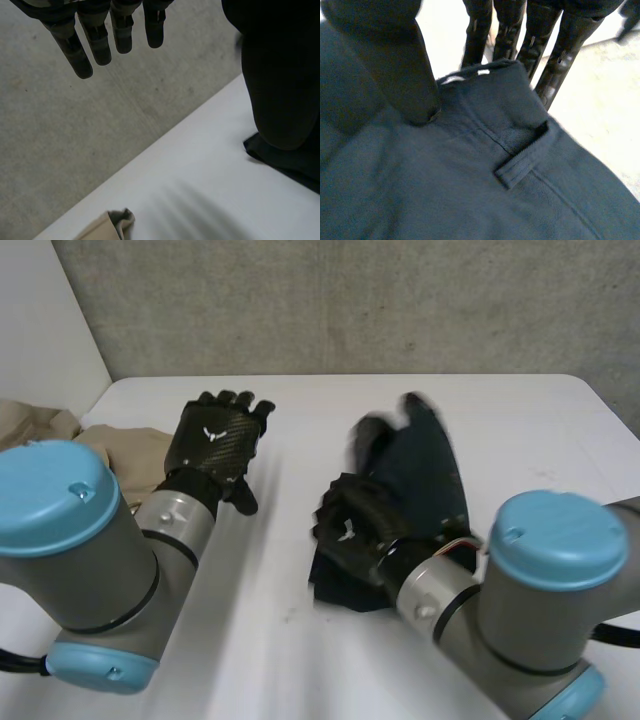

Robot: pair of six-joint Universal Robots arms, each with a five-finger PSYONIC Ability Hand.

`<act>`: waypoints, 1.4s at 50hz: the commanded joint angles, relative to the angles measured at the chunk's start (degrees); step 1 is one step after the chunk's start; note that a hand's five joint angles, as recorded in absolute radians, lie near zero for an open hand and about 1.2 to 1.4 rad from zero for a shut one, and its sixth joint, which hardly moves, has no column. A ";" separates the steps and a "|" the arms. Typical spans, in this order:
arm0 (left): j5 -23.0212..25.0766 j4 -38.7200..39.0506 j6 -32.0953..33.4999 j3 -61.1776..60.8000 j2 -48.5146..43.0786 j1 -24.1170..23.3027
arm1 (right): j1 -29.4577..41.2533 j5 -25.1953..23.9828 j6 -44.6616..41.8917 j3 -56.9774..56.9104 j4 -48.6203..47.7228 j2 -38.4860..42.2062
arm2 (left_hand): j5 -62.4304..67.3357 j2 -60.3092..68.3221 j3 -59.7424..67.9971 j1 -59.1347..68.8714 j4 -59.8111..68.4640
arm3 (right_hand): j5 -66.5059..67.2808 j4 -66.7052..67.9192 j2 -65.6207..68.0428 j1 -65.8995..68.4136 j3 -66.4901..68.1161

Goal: Fold the laundry.

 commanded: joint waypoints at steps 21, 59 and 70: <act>4.67 -13.54 -8.19 30.62 -24.30 -10.15 | -17.13 5.72 59.15 -3.87 13.79 -6.18 | -1.33 -0.26 -0.65 0.40 -0.28 | -38.84 -39.21 -38.21 -27.18 -38.73; 7.21 -27.35 -8.89 31.61 -12.90 -6.46 | -20.46 15.38 53.17 0.51 7.99 -8.19 | -0.31 0.76 0.37 1.41 0.73 | -38.84 -39.21 -38.21 -27.18 -38.73; 23.38 -27.35 -9.16 17.37 2.84 0.92 | -23.63 12.14 65.74 11.59 8.34 -9.69 | -1.15 -0.09 -0.47 0.57 -0.11 | -38.84 -39.21 -38.21 -27.18 -38.73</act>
